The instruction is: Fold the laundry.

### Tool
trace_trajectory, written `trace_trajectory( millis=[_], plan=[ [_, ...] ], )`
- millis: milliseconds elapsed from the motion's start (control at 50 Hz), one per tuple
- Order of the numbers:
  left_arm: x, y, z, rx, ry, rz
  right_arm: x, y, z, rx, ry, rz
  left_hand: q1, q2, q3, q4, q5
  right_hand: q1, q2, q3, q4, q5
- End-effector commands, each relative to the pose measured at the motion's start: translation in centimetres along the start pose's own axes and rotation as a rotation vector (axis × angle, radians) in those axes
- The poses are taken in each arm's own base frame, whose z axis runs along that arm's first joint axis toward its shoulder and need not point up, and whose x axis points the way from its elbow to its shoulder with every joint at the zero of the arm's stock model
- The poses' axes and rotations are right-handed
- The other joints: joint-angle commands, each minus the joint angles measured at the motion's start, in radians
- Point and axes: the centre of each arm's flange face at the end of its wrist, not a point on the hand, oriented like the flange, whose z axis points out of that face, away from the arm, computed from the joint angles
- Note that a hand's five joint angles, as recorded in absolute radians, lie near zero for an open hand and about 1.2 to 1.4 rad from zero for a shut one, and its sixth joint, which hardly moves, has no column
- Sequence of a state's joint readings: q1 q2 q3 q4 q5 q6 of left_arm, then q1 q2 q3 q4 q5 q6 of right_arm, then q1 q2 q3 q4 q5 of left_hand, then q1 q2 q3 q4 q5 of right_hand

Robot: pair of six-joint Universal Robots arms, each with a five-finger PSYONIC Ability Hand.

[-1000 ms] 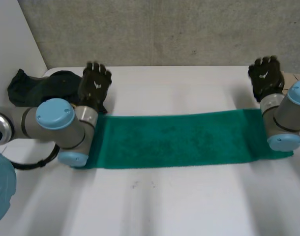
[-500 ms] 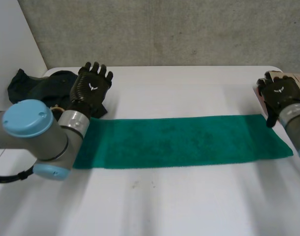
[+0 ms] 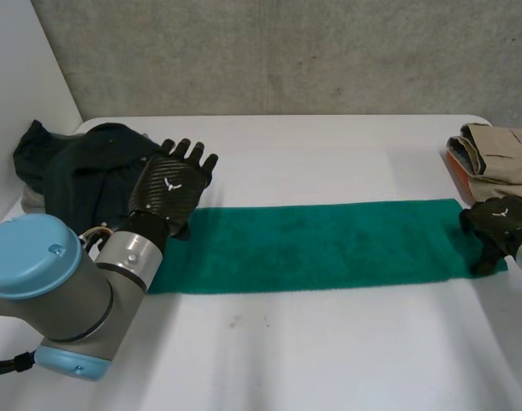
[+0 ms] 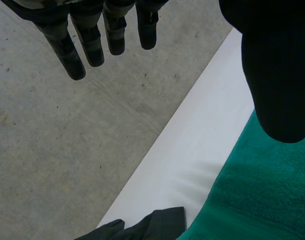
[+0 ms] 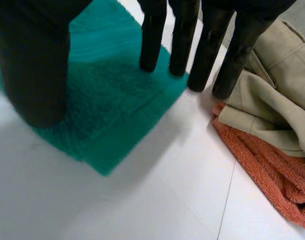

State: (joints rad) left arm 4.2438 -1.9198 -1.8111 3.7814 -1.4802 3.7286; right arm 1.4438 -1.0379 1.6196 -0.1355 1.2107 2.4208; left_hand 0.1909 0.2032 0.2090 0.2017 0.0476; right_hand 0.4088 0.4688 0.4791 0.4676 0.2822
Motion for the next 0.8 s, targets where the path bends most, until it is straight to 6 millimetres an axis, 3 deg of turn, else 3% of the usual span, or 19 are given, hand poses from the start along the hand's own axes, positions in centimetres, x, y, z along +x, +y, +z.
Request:
trace_trajectory(
  millis=[20, 200, 300, 400, 440, 500, 520, 580, 660, 680, 740, 760, 800],
  plan=[
    [0.0, 0.2, 0.1, -0.004, 0.000, 0.003, 0.8, 1.7, 2.3, 0.014, 0.057, -0.015, -0.013, -0.025, -0.031, -0.023, -0.044, 0.988, 0.927, 0.917, 0.929, 0.940],
    [-0.4, -0.4, 0.0, 0.010, -0.013, 0.005, 5.7, 2.7, 1.0, -0.025, 0.195, -0.013, -0.010, -0.022, -0.028, -0.020, -0.041, 0.988, 0.927, 0.917, 0.929, 0.940],
    [-0.8, -0.9, 0.0, 0.022, -0.023, 0.007, 9.5, 3.9, 0.0, -0.086, 0.313, -0.086, -0.010, -0.022, -0.028, -0.020, -0.041, 0.988, 0.927, 0.917, 0.929, 0.940],
    [-1.2, -1.0, 0.0, 0.018, -0.042, 0.007, 10.8, 4.1, -0.4, -0.123, 0.361, -0.167, -0.010, -0.022, -0.028, -0.020, -0.041, 0.988, 0.927, 0.917, 0.929, 0.940],
    [-1.4, -1.2, -0.1, 0.018, -0.055, 0.006, 10.5, 2.5, -0.8, -0.089, 0.364, -0.188, -0.010, -0.022, -0.028, -0.020, -0.041, 0.988, 0.927, 0.917, 0.929, 0.940],
    [-1.6, -1.4, -0.1, 0.021, -0.065, 0.006, 8.2, -1.4, -1.1, 0.018, 0.329, -0.217, -0.013, -0.025, -0.031, -0.023, -0.044, 0.988, 0.927, 0.917, 0.929, 0.940],
    [-1.8, -1.7, -0.2, 0.025, -0.073, 0.005, 6.3, -3.8, -1.4, 0.092, 0.294, -0.215, -0.013, -0.025, -0.031, -0.023, -0.044, 0.988, 0.927, 0.917, 0.929, 0.940],
    [-2.3, -2.1, -0.3, 0.027, -0.083, 0.005, 3.0, -6.7, -1.8, 0.188, 0.227, -0.197, -0.013, -0.025, -0.031, -0.023, -0.044, 0.988, 0.927, 0.917, 0.929, 0.940],
    [-2.8, -2.7, -0.8, 0.031, -0.097, 0.001, -3.0, -11.3, -3.2, 0.350, 0.091, -0.209, -0.010, -0.022, -0.028, -0.020, -0.041, 0.988, 0.927, 0.917, 0.929, 0.940],
    [-3.0, -3.0, -0.9, 0.039, -0.102, -0.002, -5.5, -13.0, -4.0, 0.418, 0.037, -0.225, -0.010, -0.022, -0.028, -0.020, -0.041, 0.988, 0.927, 0.917, 0.929, 0.940],
    [-3.2, -3.3, -1.1, 0.045, -0.107, -0.010, -9.9, -15.2, -5.5, 0.518, -0.060, -0.254, -0.010, -0.022, -0.028, -0.020, -0.041, 0.988, 0.927, 0.917, 0.929, 0.940],
    [-3.2, -3.4, -1.2, 0.048, -0.107, -0.015, -12.8, -15.9, -6.3, 0.566, -0.126, -0.282, -0.010, -0.022, -0.028, -0.020, -0.041, 0.988, 0.927, 0.917, 0.929, 0.940],
    [-3.2, -3.5, -1.4, 0.049, -0.107, -0.021, -15.9, -16.0, -6.9, 0.596, -0.201, -0.298, -0.010, -0.022, -0.028, -0.020, -0.041, 0.988, 0.927, 0.917, 0.929, 0.940]
  ],
)
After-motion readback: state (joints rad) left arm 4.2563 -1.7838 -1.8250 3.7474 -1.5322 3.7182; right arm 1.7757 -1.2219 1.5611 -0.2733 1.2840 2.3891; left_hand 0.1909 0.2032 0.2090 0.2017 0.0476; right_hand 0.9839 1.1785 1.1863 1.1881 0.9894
